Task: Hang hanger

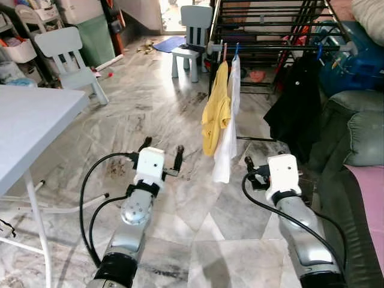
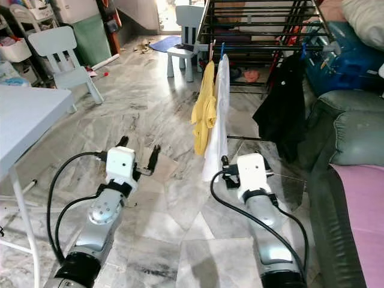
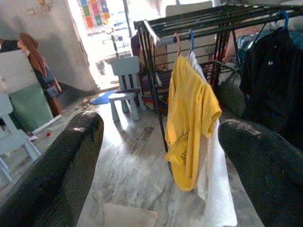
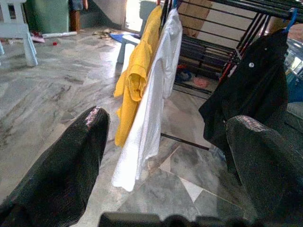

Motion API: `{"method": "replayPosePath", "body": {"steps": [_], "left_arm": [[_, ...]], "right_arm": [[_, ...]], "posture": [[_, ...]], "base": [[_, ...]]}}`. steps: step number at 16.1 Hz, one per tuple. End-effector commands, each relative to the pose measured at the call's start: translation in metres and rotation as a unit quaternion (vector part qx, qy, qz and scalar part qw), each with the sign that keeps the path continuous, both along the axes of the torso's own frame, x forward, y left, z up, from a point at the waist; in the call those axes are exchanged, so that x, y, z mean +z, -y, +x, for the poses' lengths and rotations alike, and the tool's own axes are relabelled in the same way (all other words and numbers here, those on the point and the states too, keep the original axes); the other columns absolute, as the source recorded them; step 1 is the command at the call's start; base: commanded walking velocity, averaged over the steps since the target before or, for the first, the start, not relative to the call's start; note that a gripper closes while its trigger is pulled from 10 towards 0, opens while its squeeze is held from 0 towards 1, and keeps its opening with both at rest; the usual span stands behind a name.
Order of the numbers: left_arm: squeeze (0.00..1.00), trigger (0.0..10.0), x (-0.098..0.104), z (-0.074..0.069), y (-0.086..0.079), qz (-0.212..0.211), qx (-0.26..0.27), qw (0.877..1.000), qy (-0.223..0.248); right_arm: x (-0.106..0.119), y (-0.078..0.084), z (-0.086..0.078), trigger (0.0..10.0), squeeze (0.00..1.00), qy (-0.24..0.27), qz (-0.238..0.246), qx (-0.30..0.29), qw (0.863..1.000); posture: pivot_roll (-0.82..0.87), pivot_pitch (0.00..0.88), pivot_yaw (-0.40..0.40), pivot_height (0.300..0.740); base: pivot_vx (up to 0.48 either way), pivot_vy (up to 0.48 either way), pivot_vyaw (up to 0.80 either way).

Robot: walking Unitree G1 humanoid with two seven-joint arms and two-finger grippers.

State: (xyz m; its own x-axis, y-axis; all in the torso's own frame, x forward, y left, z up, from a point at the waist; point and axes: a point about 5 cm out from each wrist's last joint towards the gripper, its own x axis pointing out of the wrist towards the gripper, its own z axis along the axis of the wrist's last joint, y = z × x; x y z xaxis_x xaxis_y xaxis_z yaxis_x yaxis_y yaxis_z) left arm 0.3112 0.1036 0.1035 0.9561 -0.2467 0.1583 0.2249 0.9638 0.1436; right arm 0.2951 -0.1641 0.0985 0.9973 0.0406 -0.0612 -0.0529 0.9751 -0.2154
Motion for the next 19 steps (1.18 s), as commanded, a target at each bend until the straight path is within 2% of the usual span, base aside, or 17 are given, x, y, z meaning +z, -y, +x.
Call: {"method": "replayPosePath", "body": {"steps": [1,2,5,8,10,12,13,16,17,19], "left_arm": [[0.00,10.0,0.012,0.005,-0.003,0.000,0.003,1.000,0.017],[0.00,10.0,0.018,0.006,-0.010,-0.008,0.015,1.000,0.022],[0.00,10.0,0.022,0.005,-0.017,-0.004,0.031,0.999,0.036],[0.00,10.0,0.023,0.002,-0.017,0.002,0.042,0.998,0.038],[0.00,10.0,0.024,-0.003,-0.022,-0.004,0.055,0.998,0.035],[0.00,10.0,0.025,-0.006,-0.028,-0.002,0.072,0.997,0.042],[0.00,10.0,0.026,-0.011,-0.030,-0.004,0.080,0.996,0.047],[0.00,10.0,0.018,-0.026,-0.039,-0.011,0.098,0.995,0.029],[0.00,10.0,0.013,-0.030,-0.041,-0.008,0.098,0.995,0.019],[0.00,10.0,0.002,-0.037,-0.049,0.001,0.093,0.996,-0.004]], "right_arm": [[0.008,-0.009,0.002,10.0,0.00,0.019,0.002,0.017,1.000],[0.011,-0.010,0.000,10.0,0.00,0.027,-0.005,0.016,0.999],[0.015,-0.001,-0.003,10.0,0.00,0.034,-0.002,0.001,0.999],[0.024,0.004,-0.005,10.0,0.00,0.045,0.006,-0.003,0.999],[0.036,-0.002,-0.007,10.0,0.00,0.061,0.031,-0.008,0.998],[0.043,-0.005,-0.008,10.0,0.00,0.075,0.031,-0.006,0.997],[0.048,-0.005,-0.014,10.0,0.00,0.090,0.047,-0.008,0.995],[0.051,-0.010,-0.032,10.0,0.00,0.101,0.011,0.018,0.995],[0.047,-0.006,-0.036,10.0,0.00,0.096,0.000,0.014,0.995],[0.037,0.013,-0.046,10.0,0.00,0.077,-0.003,-0.014,0.997]], "posture": [[-0.16,0.000,0.084,0.740],[-0.16,0.000,0.095,0.740],[-0.16,0.004,0.096,0.740],[-0.16,0.034,0.087,0.740],[-0.15,0.043,0.082,0.740],[-0.14,0.049,0.070,0.740],[-0.14,0.052,0.051,0.740],[-0.13,0.045,0.029,0.740],[-0.13,0.041,0.028,0.740],[-0.15,0.043,0.042,0.740]], "base": [[0.000,0.000,0.00],[0.000,0.000,0.00],[0.000,0.000,0.00],[0.000,0.000,0.00],[0.000,0.000,0.00],[0.000,0.000,0.00],[0.000,0.000,0.00],[0.000,0.000,0.00],[0.000,0.000,0.00],[0.000,0.000,0.00]]}}
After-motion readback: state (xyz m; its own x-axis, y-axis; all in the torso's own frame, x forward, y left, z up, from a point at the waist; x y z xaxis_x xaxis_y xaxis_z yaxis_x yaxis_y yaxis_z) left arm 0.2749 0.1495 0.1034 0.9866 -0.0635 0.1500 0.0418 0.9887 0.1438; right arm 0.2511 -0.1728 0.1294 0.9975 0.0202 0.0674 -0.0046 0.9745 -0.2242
